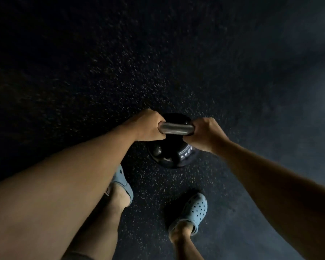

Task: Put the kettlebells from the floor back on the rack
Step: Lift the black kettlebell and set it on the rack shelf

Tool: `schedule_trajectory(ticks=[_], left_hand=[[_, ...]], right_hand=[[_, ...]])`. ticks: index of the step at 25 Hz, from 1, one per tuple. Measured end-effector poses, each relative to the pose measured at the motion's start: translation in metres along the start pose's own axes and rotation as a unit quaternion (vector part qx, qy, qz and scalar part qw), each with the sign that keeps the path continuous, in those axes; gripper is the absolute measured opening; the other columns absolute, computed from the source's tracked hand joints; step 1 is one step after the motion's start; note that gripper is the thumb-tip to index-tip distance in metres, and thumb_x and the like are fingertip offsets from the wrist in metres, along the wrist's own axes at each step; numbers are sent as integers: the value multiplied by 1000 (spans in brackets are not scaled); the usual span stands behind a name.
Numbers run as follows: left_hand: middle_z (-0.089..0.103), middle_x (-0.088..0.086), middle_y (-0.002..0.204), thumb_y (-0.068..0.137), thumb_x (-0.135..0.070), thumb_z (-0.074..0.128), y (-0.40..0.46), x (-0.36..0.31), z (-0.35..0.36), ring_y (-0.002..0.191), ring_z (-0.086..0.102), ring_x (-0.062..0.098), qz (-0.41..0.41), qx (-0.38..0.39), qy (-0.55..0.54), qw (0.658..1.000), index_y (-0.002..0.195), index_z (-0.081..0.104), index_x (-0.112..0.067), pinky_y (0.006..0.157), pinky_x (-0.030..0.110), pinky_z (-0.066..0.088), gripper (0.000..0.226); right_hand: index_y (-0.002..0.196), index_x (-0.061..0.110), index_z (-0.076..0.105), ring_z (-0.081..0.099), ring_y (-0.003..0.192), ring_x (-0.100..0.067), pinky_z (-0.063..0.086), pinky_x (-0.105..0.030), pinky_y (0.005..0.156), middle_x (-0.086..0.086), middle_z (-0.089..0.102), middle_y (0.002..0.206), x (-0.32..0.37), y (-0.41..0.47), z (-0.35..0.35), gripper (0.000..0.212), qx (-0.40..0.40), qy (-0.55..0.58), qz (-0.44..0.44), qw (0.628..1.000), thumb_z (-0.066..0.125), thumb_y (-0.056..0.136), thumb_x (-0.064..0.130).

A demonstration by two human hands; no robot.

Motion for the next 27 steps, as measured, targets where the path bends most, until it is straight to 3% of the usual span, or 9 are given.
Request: schedule_trajectory(ticks=[5, 11, 14, 18, 22, 27], left_hand=[[56, -1, 50, 69, -22, 70, -44, 38, -140, 47, 53, 11, -31, -119, -32, 992, 60, 60, -14, 43, 25, 35, 16], [58, -4, 52, 74, -27, 70, -103, 117, -343, 46, 53, 5, -74, -217, -26, 973, 56, 55, -25, 44, 21, 37, 23], [62, -3, 60, 73, -32, 69, -129, 159, -433, 55, 60, 11, -104, -282, 5, 954, 66, 64, -21, 48, 26, 45, 14], [62, -7, 64, 72, -39, 67, -159, 225, -544, 63, 64, 12, -148, -340, 45, 928, 76, 68, -24, 54, 28, 49, 16], [66, -3, 66, 74, -31, 69, -188, 272, -645, 66, 66, 14, -182, -386, 44, 903, 74, 67, -23, 57, 26, 48, 8], [68, -5, 75, 78, -30, 66, -193, 355, -756, 71, 66, 15, -234, -433, 32, 870, 87, 69, -23, 59, 24, 47, 12]], right_hand=[[73, 16, 68, 52, 51, -14, 32, -18, 44, 8, 47, 50, 140, 46, -79, 13, -38, -53, -100, 993, 68, 73, 28], [61, 27, 55, 54, 48, -9, 40, -23, 46, 8, 53, 52, 349, 127, -162, 16, -48, -72, -215, 973, 66, 73, 29], [69, 23, 64, 60, 53, -12, 46, -26, 48, 8, 59, 58, 450, 168, -196, 7, -62, -86, -277, 955, 66, 73, 28], [76, 19, 69, 66, 60, -18, 56, -31, 54, 0, 69, 67, 584, 227, -228, 10, -85, -113, -366, 920, 66, 74, 28], [68, 25, 58, 62, 54, -17, 53, -29, 50, 5, 61, 59, 702, 278, -253, 12, -104, -117, -432, 888, 64, 78, 27], [83, 16, 69, 62, 55, -17, 46, -22, 49, 2, 66, 63, 832, 358, -277, 10, -139, -136, -484, 853, 66, 79, 25]])
Point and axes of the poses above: each hand's wrist, its own y-axis towards the middle knuckle, its own z-axis out of the palm, x = y × z, the point moved 4 cm from there along y, towards the middle knuckle
